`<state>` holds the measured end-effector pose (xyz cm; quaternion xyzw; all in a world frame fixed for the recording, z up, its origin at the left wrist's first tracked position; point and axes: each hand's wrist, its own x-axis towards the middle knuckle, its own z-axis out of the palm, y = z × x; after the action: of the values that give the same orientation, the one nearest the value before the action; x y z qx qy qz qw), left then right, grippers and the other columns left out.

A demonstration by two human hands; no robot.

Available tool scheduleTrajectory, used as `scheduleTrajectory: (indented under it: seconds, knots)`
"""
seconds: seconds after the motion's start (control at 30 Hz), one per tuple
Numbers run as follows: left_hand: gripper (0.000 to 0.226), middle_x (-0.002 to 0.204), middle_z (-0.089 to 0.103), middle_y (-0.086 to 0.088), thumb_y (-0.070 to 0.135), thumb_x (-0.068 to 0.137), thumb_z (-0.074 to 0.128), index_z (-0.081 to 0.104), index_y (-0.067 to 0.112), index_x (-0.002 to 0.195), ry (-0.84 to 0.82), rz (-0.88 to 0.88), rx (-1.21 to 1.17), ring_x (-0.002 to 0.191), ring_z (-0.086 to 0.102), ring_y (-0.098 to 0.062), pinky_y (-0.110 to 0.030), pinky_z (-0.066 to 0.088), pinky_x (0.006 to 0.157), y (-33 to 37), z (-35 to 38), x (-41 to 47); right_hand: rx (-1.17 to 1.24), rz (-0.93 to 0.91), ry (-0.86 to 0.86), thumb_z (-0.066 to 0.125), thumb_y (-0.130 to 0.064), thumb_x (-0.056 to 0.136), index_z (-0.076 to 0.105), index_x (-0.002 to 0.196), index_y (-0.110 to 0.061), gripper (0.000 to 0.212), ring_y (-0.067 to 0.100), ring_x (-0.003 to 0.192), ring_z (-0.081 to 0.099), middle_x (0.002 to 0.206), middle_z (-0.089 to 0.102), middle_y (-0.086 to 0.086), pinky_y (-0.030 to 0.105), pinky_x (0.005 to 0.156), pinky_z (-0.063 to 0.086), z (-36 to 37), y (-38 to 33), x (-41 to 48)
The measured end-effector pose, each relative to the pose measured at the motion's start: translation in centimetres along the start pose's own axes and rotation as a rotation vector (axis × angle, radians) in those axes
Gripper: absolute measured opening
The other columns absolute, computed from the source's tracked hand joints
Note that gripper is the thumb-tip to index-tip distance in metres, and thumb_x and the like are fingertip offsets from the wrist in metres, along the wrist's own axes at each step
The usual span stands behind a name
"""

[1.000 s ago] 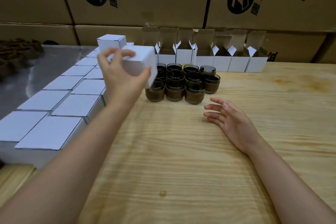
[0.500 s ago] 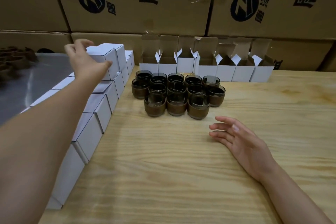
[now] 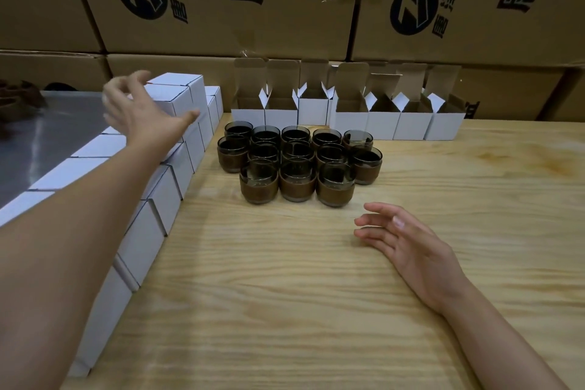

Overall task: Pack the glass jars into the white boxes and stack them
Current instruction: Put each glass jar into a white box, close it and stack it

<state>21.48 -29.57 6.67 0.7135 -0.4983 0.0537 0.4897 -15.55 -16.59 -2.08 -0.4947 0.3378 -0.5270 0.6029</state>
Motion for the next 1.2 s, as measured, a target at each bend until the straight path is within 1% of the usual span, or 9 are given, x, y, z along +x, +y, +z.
scheduleTrajectory:
  seconds: [0.07, 0.2, 0.27, 0.4, 0.5, 0.7, 0.93, 1.1, 1.2]
  knots:
    - [0.072, 0.149, 0.021, -0.016, 0.045, 0.08, 0.069, 0.037, 0.015, 0.136, 0.09, 0.12, 0.032, 0.143, 0.013, -0.031, -0.04, 0.001, 0.116, 1.5, -0.6, -1.5, 0.001, 0.002, -0.003, 0.051, -0.027, 0.078, 0.058, 0.119, -0.004, 0.047, 0.03, 0.099, 0.063, 0.106, 0.065, 0.019, 0.033, 0.09, 0.052, 0.1, -0.1, 0.1]
    - [0.032, 0.122, 0.052, -0.012, 0.019, 0.087, 0.057, 0.055, 0.004, 0.116, 0.154, 0.208, -0.229, 0.116, 0.046, -0.023, -0.032, 0.031, 0.102, 4.8, -0.8, -7.6, 0.015, 0.011, -0.011, 0.053, -0.027, 0.078, 0.06, 0.117, -0.005, 0.045, 0.027, 0.098, 0.064, 0.105, 0.066, 0.017, 0.03, 0.087, 0.053, 0.1, -0.2, 0.1]
    - [0.011, 0.095, 0.061, 0.001, 0.012, 0.09, 0.056, 0.06, 0.015, 0.099, -0.021, 0.168, -0.39, 0.086, 0.053, -0.006, -0.023, 0.043, 0.081, 6.3, -0.6, -12.1, 0.015, 0.009, -0.011, 0.053, -0.025, 0.08, 0.06, 0.116, -0.005, 0.042, 0.026, 0.096, 0.065, 0.104, 0.067, 0.015, 0.029, 0.086, 0.054, 0.1, -0.2, 0.0]
    - [0.026, 0.071, 0.064, 0.007, 0.011, 0.09, 0.059, 0.06, 0.035, 0.079, -0.357, -0.054, -0.569, 0.063, 0.058, -0.004, -0.014, 0.044, 0.055, 7.5, 0.5, -19.9, -0.012, -0.011, -0.007, 0.053, -0.019, 0.084, 0.06, 0.115, -0.006, 0.035, 0.025, 0.095, 0.066, 0.101, 0.067, 0.013, 0.029, 0.084, 0.054, 0.2, -0.1, 0.0]
    - [0.024, 0.074, 0.066, -0.003, 0.013, 0.09, 0.058, 0.061, 0.032, 0.076, -0.495, -0.171, -0.528, 0.065, 0.06, -0.012, -0.017, 0.045, 0.057, 7.0, 1.4, -22.0, -0.029, -0.017, 0.011, 0.051, -0.02, 0.082, 0.06, 0.114, -0.005, 0.037, 0.024, 0.093, 0.066, 0.099, 0.068, 0.011, 0.028, 0.083, 0.053, 0.4, 0.0, -0.1]
    - [0.027, 0.072, 0.065, 0.003, 0.013, 0.095, 0.052, 0.056, 0.035, 0.078, -0.551, -0.157, -0.43, 0.061, 0.057, 0.006, -0.007, 0.04, 0.055, 6.7, 1.9, -21.7, -0.145, 0.003, 0.076, 0.048, -0.011, 0.094, 0.063, 0.11, -0.006, 0.023, 0.022, 0.089, 0.067, 0.096, 0.068, 0.01, 0.027, 0.081, 0.053, 0.9, 0.1, 0.0]
    - [0.021, 0.072, 0.062, 0.009, 0.017, 0.091, 0.054, 0.058, 0.034, 0.079, -0.58, -0.136, -0.34, 0.071, 0.062, -0.01, -0.031, 0.053, 0.069, 6.8, 2.3, -21.9, -0.597, -0.218, 0.374, 0.053, -0.015, 0.095, 0.068, 0.081, -0.026, 0.023, 0.0, 0.067, 0.058, 0.076, 0.064, -0.012, 0.016, 0.067, 0.051, 2.5, -3.7, 5.7]
    - [0.017, 0.066, 0.059, 0.011, 0.019, 0.091, 0.055, 0.06, 0.032, 0.083, -0.565, -0.113, -0.316, 0.063, 0.057, -0.003, -0.023, 0.047, 0.06, 6.6, 2.6, -22.0, -1.044, -0.177, 0.354, 0.037, -0.032, 0.102, 0.068, 0.094, -0.007, 0.041, 0.019, 0.08, 0.059, 0.081, 0.06, 0.002, 0.031, 0.068, 0.043, 2.0, -7.3, 15.8]
    - [0.014, 0.062, 0.058, 0.011, 0.019, 0.09, 0.055, 0.062, 0.031, 0.084, -0.556, -0.116, -0.318, 0.063, 0.055, -0.003, -0.025, 0.047, 0.059, 6.5, 2.7, -22.0, -1.132, -0.079, 0.285, 0.029, -0.04, 0.103, 0.065, 0.099, 0.006, 0.058, 0.031, 0.109, 0.057, 0.112, 0.064, 0.019, 0.033, 0.078, 0.038, 0.8, -7.1, 20.3]
